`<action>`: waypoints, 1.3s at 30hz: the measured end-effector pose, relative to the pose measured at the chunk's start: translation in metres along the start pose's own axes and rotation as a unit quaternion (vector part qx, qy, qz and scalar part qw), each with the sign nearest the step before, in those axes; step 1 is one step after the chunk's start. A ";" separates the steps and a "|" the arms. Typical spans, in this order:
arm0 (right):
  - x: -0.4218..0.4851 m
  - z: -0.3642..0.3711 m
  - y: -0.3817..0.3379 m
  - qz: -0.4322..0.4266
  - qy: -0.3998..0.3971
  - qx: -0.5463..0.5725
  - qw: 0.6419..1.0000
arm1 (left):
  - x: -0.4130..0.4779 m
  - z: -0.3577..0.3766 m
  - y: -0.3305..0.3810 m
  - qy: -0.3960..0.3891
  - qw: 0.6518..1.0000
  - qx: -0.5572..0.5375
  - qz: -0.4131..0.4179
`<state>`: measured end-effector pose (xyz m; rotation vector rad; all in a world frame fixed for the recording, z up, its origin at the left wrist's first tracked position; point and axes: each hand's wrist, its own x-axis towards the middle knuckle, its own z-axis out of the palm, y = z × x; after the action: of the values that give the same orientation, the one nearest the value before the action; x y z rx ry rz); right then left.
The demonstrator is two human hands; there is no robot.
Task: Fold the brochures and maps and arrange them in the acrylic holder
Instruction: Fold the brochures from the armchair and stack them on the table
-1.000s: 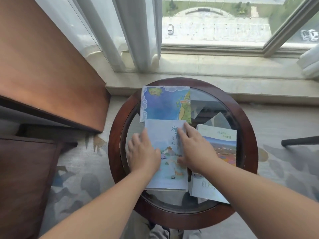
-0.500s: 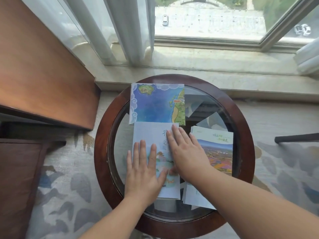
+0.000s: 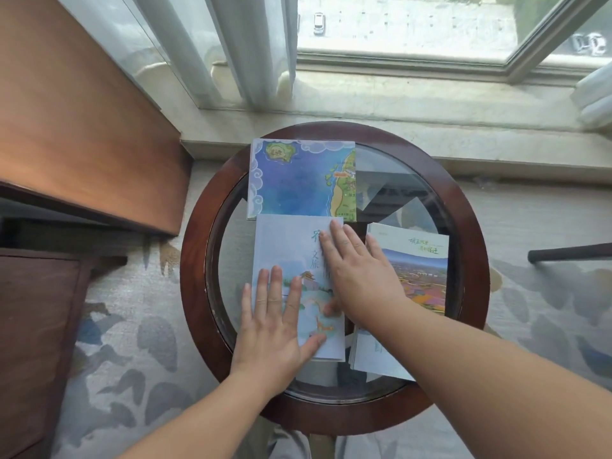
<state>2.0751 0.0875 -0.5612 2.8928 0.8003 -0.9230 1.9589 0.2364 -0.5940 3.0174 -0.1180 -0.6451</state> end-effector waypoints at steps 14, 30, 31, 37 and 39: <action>-0.061 0.000 0.019 0.152 0.094 0.242 0.954 | 0.019 -0.057 0.043 0.028 0.988 -0.148 -0.019; -0.080 0.005 0.081 0.440 0.022 0.567 0.696 | 0.102 -0.084 0.137 -0.086 0.862 -0.364 -0.342; -0.081 0.005 0.082 0.444 0.023 0.578 0.684 | 0.104 -0.084 0.139 -0.089 0.860 -0.360 -0.350; -0.086 0.010 0.087 0.445 0.031 0.597 0.667 | 0.098 -0.084 0.152 -0.070 0.822 -0.449 -0.343; -0.087 0.008 0.088 0.443 0.033 0.578 0.685 | 0.092 -0.086 0.151 -0.053 0.819 -0.479 -0.311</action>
<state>2.0512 -0.0314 -0.5338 3.2950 -1.7617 -1.3902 2.0677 0.0811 -0.5428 1.9721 0.9294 -0.6256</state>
